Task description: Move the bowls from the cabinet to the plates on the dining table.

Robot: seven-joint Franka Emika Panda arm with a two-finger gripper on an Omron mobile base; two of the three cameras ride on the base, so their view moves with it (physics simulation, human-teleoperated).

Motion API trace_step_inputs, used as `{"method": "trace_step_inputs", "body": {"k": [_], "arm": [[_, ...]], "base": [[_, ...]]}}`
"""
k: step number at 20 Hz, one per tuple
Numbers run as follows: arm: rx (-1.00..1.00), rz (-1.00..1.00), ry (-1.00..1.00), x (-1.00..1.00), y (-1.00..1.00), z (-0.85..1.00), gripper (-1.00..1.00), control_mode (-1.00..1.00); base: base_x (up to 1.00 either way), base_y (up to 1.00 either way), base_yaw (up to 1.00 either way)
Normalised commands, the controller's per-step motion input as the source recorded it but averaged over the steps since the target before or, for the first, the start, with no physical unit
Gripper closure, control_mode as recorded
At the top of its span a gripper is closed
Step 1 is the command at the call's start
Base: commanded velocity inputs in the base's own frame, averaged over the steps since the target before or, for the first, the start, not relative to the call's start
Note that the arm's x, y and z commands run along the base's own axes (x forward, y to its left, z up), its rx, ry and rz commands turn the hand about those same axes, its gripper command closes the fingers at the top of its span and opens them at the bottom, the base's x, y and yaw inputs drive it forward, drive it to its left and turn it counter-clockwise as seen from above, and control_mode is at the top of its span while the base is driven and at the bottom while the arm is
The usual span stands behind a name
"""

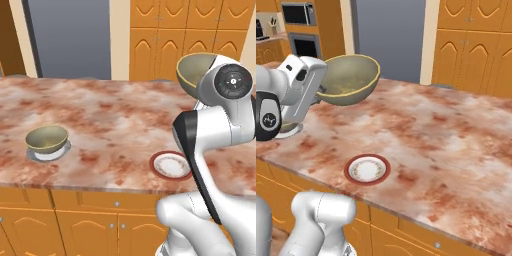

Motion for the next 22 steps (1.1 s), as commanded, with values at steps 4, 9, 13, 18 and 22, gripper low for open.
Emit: {"method": "trace_step_inputs", "body": {"k": [4,9,13,18,22], "arm": [[0.0,0.0,0.0,0.0,0.0,0.0,1.0,1.0],[0.0,0.0,0.0,0.0,0.0,0.0,1.0,1.0],[0.0,0.0,0.0,0.0,0.0,0.0,1.0,1.0],[0.0,0.0,0.0,0.0,0.0,0.0,1.0,1.0],[0.0,0.07,0.08,0.0,-0.15,-0.09,1.0,-1.0]], "base": [[-0.38,-0.16,0.19],[-0.13,-0.21,0.18],[0.0,-0.17,0.14],[0.0,-0.19,0.12],[0.0,-0.05,0.03]]}}
